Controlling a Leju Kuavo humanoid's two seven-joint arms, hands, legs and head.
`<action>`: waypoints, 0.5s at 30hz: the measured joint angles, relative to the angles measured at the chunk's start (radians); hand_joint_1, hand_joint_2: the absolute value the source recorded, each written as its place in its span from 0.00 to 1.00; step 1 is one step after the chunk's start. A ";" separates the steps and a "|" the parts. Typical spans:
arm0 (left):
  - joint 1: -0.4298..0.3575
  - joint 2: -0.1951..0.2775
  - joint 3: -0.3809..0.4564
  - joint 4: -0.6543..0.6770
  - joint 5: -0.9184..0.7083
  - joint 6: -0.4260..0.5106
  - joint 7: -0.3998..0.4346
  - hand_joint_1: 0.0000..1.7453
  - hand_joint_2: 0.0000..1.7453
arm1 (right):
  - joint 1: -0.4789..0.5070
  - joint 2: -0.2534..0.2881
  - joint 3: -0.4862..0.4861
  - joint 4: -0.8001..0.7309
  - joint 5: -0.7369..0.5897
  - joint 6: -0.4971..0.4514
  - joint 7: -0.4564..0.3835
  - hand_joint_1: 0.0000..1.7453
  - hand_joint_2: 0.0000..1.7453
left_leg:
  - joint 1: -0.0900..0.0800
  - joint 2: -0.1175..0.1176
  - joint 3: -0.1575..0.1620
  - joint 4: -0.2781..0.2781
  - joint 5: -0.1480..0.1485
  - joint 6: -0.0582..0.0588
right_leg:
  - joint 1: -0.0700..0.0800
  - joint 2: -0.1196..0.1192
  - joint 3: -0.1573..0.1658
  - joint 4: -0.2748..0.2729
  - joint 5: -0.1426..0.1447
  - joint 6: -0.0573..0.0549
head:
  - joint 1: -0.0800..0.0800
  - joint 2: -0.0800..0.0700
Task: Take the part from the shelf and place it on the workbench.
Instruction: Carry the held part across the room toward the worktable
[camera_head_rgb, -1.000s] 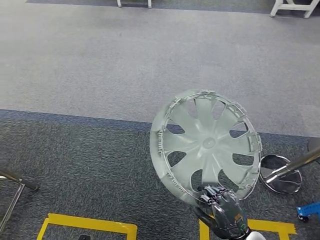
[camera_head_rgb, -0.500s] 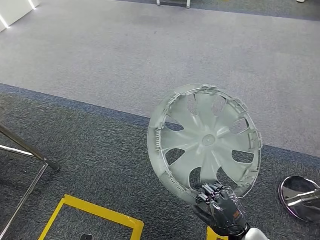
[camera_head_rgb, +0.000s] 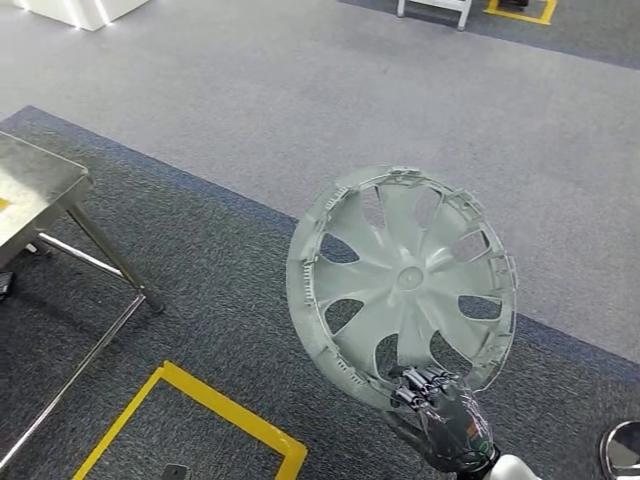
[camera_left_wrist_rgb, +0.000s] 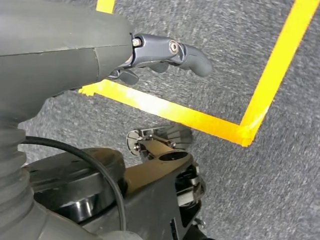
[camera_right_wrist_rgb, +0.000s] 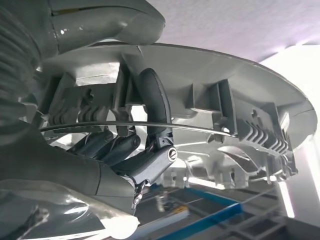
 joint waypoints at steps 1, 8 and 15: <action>-0.001 0.000 -0.001 0.000 0.000 0.000 0.001 0.00 1.00 | 0.000 0.000 0.000 0.000 -0.001 0.000 -0.004 1.00 1.00 | 0.000 -0.013 -0.001 0.005 -0.004 -0.005 | -0.003 0.023 0.025 -0.063 0.030 0.001 | 0.000 0.000; 0.003 0.001 -0.006 0.000 -0.003 0.000 0.010 0.00 1.00 | -0.006 0.002 0.002 0.002 -0.002 0.002 -0.023 1.00 1.00 | 0.003 -0.007 -0.038 0.062 -0.035 -0.043 | -0.005 0.019 0.083 -0.153 0.040 -0.028 | -0.007 0.000; 0.003 0.001 -0.008 0.000 -0.005 0.001 0.012 0.00 1.00 | -0.005 0.003 0.002 0.002 -0.001 0.002 -0.025 1.00 1.00 | 0.009 0.073 -0.111 0.201 -0.047 -0.051 | 0.003 -0.079 0.110 -0.156 0.019 -0.038 | -0.012 0.000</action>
